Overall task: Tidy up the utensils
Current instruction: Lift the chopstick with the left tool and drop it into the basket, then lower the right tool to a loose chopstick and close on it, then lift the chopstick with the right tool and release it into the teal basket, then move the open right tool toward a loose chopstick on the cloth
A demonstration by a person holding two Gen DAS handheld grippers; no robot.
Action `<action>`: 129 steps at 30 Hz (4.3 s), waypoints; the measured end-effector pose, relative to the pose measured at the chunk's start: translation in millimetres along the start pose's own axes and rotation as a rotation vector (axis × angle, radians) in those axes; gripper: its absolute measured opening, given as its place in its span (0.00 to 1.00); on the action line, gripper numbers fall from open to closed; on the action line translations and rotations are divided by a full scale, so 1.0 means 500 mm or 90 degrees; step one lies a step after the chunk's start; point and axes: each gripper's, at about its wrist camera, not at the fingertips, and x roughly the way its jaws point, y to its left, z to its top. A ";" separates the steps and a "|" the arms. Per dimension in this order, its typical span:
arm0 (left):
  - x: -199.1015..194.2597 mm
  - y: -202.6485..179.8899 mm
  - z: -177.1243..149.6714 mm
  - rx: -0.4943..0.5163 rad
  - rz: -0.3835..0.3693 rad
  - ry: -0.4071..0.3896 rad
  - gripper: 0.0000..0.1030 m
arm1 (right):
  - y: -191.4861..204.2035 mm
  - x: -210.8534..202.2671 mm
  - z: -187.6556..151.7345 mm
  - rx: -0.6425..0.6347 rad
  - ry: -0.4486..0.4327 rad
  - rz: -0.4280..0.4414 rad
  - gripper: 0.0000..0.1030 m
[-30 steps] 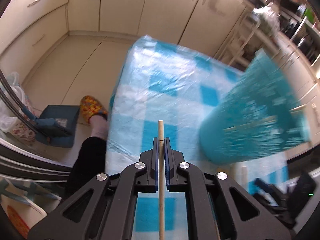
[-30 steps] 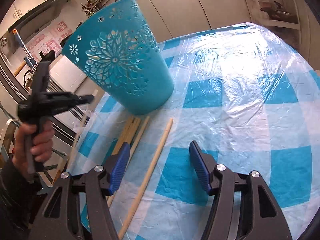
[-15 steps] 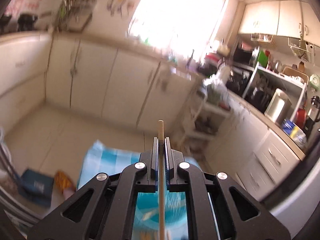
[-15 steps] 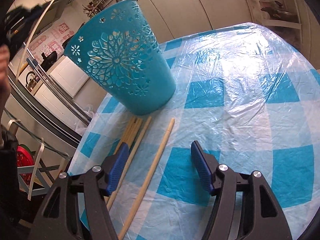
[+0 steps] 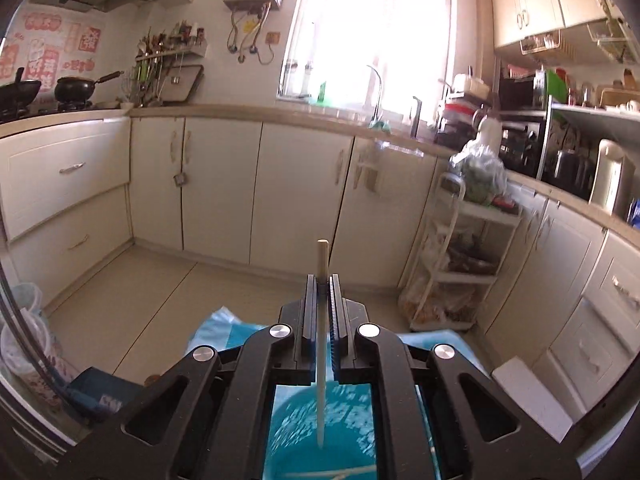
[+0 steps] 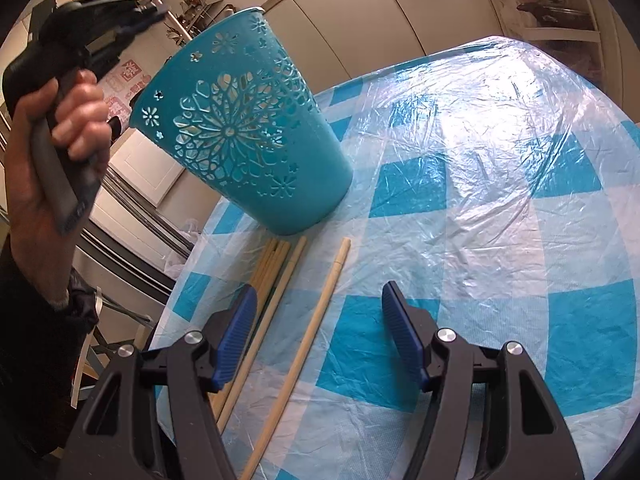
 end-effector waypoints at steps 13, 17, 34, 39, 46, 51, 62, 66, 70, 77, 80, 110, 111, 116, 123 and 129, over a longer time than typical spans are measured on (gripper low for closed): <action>-0.140 0.141 -0.101 -0.030 0.058 0.037 0.60 | 0.080 0.021 -0.026 -0.124 0.034 -0.176 0.59; -0.172 0.194 -0.145 -0.071 0.087 0.069 0.72 | 0.098 0.039 -0.032 -0.190 0.038 -0.235 0.46; -0.227 0.165 -0.218 0.017 0.135 0.123 0.87 | 0.062 0.022 -0.002 -0.217 0.093 -0.263 0.22; -0.234 0.139 -0.223 0.048 0.136 0.124 0.88 | 0.068 0.039 0.006 -0.213 0.088 -0.268 0.24; -0.236 0.126 -0.230 0.068 0.134 0.129 0.89 | 0.090 0.041 -0.005 -0.270 0.114 -0.249 0.10; -0.228 0.132 -0.237 0.061 0.131 0.147 0.89 | 0.071 0.037 0.007 -0.239 0.132 -0.226 0.12; -0.218 0.144 -0.253 0.049 0.130 0.179 0.89 | 0.051 -0.007 0.010 -0.165 0.108 -0.160 0.06; -0.215 0.148 -0.258 0.043 0.129 0.188 0.89 | 0.051 -0.045 0.019 -0.131 0.083 -0.117 0.06; -0.213 0.151 -0.258 0.040 0.130 0.192 0.89 | 0.062 -0.116 0.054 -0.075 0.024 -0.020 0.06; -0.207 0.149 -0.265 0.035 0.126 0.204 0.89 | 0.159 -0.251 0.198 -0.088 -0.156 0.108 0.06; -0.206 0.142 -0.266 0.039 0.124 0.205 0.89 | 0.200 -0.268 0.263 -0.101 -0.234 0.106 0.06; -0.216 0.159 -0.270 0.008 0.139 0.202 0.91 | 0.251 -0.245 0.215 -0.163 -0.430 -0.117 0.36; -0.219 0.158 -0.269 0.007 0.140 0.200 0.92 | 0.251 -0.253 0.190 -0.170 -0.424 -0.125 0.36; -0.225 0.158 -0.273 0.003 0.142 0.206 0.93 | 0.211 -0.188 0.075 -0.168 -0.269 -0.162 0.38; -0.236 0.148 -0.283 0.022 0.146 0.218 0.93 | 0.126 0.008 0.022 -0.101 -0.012 -0.181 0.26; -0.235 0.153 -0.292 0.020 0.150 0.231 0.93 | 0.134 0.065 0.037 -0.111 0.020 -0.210 0.25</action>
